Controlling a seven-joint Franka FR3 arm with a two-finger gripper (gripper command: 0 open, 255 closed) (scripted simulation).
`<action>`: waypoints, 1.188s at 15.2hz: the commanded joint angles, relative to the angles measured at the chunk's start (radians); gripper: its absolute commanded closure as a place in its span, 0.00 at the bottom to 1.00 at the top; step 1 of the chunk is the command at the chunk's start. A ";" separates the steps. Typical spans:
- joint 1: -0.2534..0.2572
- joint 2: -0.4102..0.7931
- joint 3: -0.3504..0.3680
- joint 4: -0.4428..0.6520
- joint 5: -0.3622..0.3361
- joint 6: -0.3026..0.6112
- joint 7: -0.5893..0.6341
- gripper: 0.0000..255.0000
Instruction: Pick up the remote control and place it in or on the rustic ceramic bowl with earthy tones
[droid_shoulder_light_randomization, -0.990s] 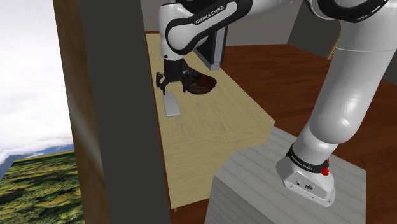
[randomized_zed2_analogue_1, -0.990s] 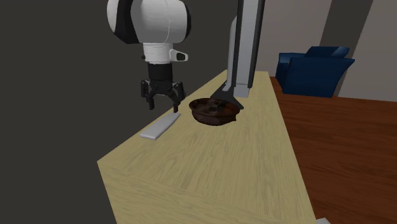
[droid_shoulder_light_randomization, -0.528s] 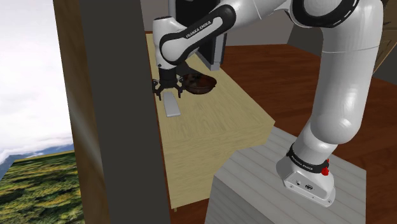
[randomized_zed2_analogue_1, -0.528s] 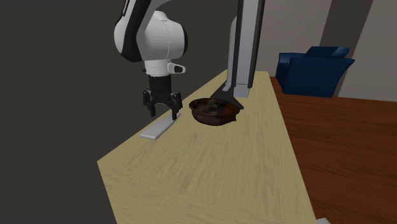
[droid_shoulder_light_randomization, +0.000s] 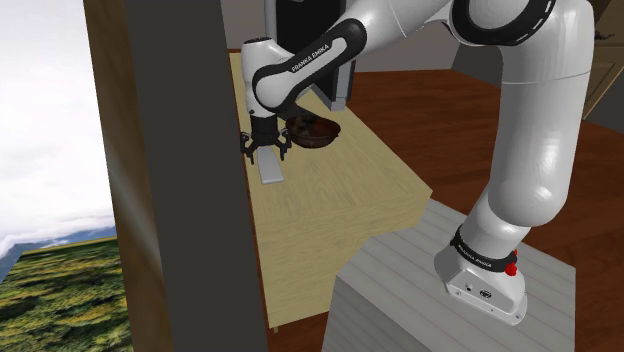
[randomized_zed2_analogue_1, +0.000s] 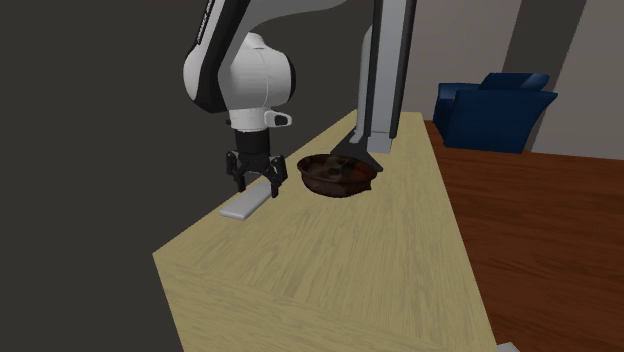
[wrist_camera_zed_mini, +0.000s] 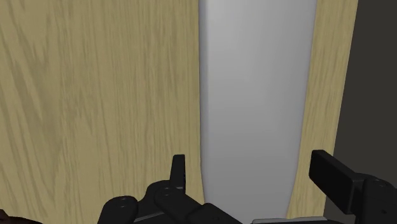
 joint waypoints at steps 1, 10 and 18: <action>0.000 0.000 0.000 0.000 0.000 0.000 0.000 0.00; 0.000 0.000 0.000 0.000 0.000 0.000 0.000 1.00; -0.005 -0.034 0.007 0.024 0.016 -0.055 -0.010 1.00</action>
